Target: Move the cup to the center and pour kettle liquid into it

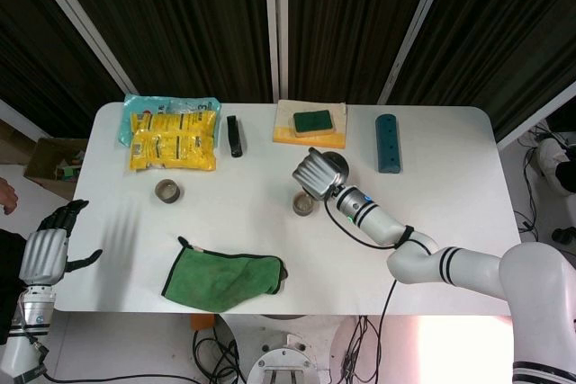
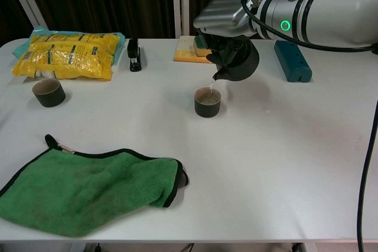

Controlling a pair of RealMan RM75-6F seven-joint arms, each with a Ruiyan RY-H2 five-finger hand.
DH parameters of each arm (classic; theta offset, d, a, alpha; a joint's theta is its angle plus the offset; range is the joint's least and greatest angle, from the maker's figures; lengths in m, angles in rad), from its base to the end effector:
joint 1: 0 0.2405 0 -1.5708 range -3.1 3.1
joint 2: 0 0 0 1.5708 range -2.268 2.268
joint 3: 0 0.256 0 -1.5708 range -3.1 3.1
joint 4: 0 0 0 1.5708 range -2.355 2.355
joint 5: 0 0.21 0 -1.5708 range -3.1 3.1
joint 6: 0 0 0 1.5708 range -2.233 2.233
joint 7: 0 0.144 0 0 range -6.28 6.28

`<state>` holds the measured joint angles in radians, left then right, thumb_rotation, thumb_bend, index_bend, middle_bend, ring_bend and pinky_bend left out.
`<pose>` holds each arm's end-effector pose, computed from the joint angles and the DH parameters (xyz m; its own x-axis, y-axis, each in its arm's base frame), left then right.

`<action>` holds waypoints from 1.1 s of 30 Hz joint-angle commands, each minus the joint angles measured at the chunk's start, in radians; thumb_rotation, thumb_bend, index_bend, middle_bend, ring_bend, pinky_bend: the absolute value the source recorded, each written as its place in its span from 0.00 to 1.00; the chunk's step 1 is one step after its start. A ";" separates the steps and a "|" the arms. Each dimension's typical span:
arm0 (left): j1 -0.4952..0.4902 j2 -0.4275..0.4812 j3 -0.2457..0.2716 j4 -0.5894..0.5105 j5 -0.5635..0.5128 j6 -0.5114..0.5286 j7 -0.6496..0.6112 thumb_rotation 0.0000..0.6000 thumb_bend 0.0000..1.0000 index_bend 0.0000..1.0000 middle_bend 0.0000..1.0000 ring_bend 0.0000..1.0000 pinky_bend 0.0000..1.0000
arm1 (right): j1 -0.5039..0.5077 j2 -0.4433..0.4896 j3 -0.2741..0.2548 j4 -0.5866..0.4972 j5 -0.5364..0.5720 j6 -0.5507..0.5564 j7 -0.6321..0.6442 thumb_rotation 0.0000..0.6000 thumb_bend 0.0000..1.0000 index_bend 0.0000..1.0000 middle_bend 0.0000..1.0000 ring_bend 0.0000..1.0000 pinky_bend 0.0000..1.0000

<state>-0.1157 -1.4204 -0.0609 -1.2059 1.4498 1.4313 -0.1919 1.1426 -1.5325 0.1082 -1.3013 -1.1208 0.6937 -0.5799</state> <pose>-0.3598 0.1968 0.0961 0.3048 0.0175 0.9523 0.9512 0.0454 -0.3053 -0.0579 -0.4031 -0.0325 0.8475 0.0187 0.5305 -0.3702 -0.6955 0.6158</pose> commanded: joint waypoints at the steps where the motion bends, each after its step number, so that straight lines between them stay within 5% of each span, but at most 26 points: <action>1: 0.000 0.000 0.000 0.000 0.001 0.001 -0.001 1.00 0.13 0.16 0.13 0.15 0.25 | 0.002 0.000 -0.001 -0.002 0.004 -0.001 -0.005 1.00 0.59 1.00 1.00 0.94 0.46; 33: 0.002 0.000 0.001 0.007 0.004 0.004 -0.010 1.00 0.13 0.16 0.13 0.15 0.25 | 0.025 -0.010 -0.011 -0.005 0.044 -0.006 -0.059 1.00 0.59 1.00 1.00 0.94 0.46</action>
<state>-0.1141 -1.4201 -0.0601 -1.1994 1.4536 1.4352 -0.2021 1.1672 -1.5428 0.0971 -1.3063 -1.0764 0.6881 -0.6388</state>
